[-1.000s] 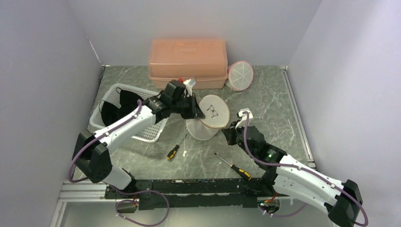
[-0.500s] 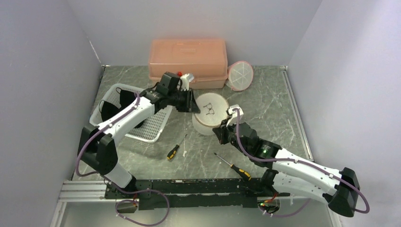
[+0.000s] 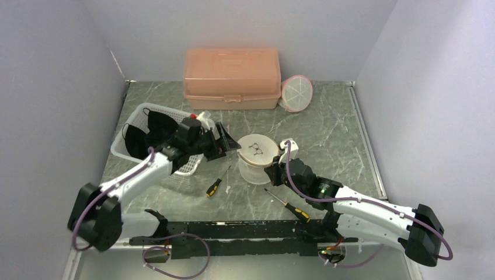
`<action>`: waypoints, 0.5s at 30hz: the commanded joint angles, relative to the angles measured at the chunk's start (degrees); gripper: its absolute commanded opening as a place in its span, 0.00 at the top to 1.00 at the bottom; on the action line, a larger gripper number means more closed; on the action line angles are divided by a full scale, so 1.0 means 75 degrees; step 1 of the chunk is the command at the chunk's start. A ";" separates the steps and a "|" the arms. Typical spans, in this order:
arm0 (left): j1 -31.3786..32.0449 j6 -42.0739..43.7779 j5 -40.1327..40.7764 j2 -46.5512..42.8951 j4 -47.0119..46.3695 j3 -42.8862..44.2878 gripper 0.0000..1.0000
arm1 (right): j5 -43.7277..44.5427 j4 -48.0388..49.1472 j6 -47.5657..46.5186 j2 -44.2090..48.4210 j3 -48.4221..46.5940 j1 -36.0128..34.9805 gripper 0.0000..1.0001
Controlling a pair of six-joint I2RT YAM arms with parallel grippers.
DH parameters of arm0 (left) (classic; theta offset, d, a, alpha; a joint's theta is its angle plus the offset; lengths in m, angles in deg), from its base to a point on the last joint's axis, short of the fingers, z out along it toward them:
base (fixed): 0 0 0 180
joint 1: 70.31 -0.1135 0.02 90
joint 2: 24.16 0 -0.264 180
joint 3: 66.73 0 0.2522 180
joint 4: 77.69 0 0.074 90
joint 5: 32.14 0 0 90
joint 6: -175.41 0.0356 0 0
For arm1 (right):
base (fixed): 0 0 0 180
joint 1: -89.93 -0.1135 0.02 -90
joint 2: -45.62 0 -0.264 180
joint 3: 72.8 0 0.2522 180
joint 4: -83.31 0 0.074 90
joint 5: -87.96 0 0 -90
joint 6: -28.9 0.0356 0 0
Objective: Unzip the laundry bag and remove the bra
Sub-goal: Unzip the laundry bag at the center of the board.
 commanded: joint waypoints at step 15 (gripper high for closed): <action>0.3119 -0.5099 0.4101 -0.0338 -0.0087 -0.0009 0.41 | -0.0079 0.0520 -0.0228 -0.0024 -0.0006 -0.0050 1.00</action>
